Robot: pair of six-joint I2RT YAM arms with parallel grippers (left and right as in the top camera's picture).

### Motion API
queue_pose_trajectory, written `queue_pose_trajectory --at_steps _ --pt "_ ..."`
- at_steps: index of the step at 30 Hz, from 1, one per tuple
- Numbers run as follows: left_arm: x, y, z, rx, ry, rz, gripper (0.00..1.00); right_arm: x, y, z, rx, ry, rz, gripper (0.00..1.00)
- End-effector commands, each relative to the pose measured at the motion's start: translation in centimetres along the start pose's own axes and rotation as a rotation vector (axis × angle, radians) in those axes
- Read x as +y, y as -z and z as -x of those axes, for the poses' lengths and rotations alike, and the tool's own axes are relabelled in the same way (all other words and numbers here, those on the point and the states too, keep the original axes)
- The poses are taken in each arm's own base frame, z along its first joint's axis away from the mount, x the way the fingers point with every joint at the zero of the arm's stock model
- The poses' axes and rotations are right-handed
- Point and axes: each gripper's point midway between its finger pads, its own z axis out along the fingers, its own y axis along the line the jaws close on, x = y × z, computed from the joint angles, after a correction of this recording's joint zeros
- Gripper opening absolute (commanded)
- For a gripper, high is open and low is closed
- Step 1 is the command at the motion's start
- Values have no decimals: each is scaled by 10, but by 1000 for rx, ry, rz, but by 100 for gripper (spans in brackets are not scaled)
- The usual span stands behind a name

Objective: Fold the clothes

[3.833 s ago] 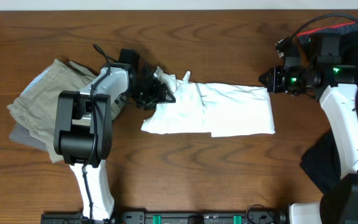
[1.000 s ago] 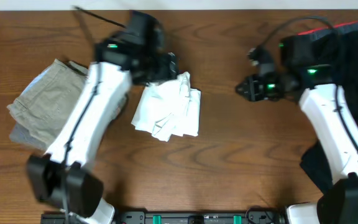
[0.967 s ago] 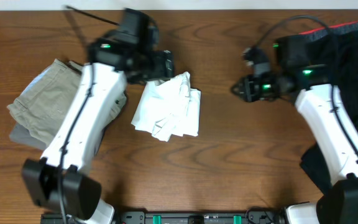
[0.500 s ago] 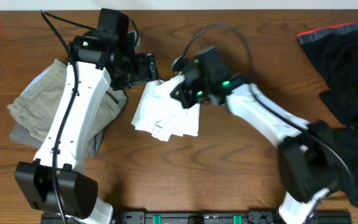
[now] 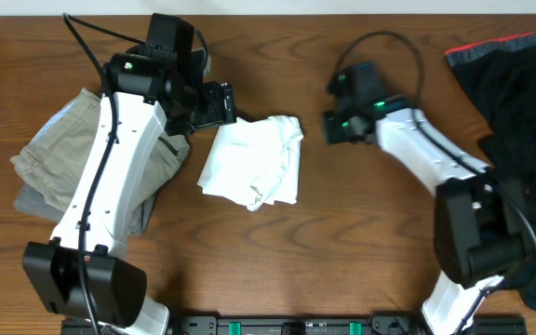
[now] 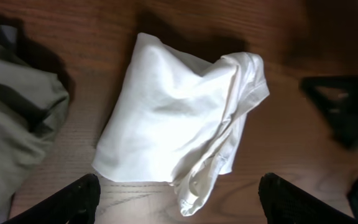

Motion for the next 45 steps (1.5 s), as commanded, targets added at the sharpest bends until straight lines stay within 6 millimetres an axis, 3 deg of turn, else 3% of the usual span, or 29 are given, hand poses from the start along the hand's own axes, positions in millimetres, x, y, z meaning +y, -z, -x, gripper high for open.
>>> queue_pose_trajectory --at_steps 1,4,7,12,16,19,21,23,26,28,30,33,37,39,41,45 --pt "8 -8 -6 26 -9 23 84 64 37 4 -27 157 327 6" --pt "10 -10 -8 36 -10 28 84 109 59 -8 -15 260 522 8" --pt "16 -10 -7 28 -10 60 84 138 57 -23 13 322 549 9" --pt "21 -10 -5 20 -6 86 84 166 21 -57 109 394 486 10" --pt "22 -10 -5 19 -4 86 84 173 -12 -82 191 389 441 10" --pt "22 -10 -6 22 -4 87 85 147 -36 -89 234 315 287 9" --pt "23 -10 -7 26 -3 88 85 103 -42 -88 252 228 73 9" --pt "23 -10 -7 28 -3 89 85 58 -34 -85 262 173 -118 8" --pt "23 -10 -7 29 -2 89 86 10 -15 -83 281 130 -295 8" --pt "23 -10 -7 29 -2 89 88 -10 -1 -81 291 96 -340 8" --pt "23 -10 -7 29 -2 89 89 -17 9 -78 291 73 -330 7" --pt "23 -10 -7 29 -2 89 89 4 19 -70 271 129 -162 8" --pt "24 -9 -11 42 -1 93 93 84 48 -56 170 351 286 9" --pt "24 -10 -11 46 -11 94 93 105 58 -49 119 379 383 9" --pt "24 -10 -11 44 -11 93 93 115 57 -43 87 377 395 10" --pt "24 -10 -10 41 -11 92 93 115 30 -40 82 361 315 10"
